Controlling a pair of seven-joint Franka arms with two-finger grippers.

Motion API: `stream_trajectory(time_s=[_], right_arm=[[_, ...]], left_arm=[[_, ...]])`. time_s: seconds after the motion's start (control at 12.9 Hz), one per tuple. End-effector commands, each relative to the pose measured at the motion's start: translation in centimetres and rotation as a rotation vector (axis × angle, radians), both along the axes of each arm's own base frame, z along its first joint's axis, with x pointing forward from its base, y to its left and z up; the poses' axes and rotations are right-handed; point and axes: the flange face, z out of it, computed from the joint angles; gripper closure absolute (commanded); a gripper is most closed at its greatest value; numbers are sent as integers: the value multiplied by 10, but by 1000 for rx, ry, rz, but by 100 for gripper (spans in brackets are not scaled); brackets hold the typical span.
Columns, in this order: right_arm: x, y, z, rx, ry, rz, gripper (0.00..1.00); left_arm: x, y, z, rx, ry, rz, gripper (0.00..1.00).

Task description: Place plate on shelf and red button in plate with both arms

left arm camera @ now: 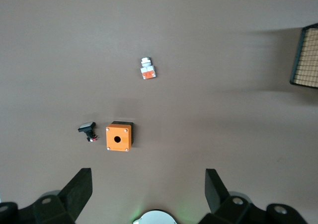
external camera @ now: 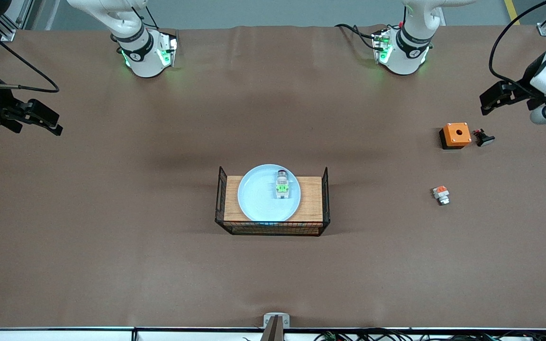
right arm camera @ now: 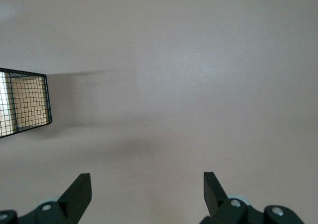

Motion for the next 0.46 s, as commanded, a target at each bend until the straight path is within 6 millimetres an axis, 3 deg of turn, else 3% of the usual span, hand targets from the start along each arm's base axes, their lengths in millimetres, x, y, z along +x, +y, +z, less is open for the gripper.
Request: stream_trajectory(time_s=[0.0, 0.39], right_arm=[[0, -1, 5, -16, -5, 12, 1], [-1, -1, 3, -17, 10, 11, 1]], left_arm=[[-17, -1, 1, -29, -17, -30, 0], [-11, -15, 4, -43, -23, -55, 0]])
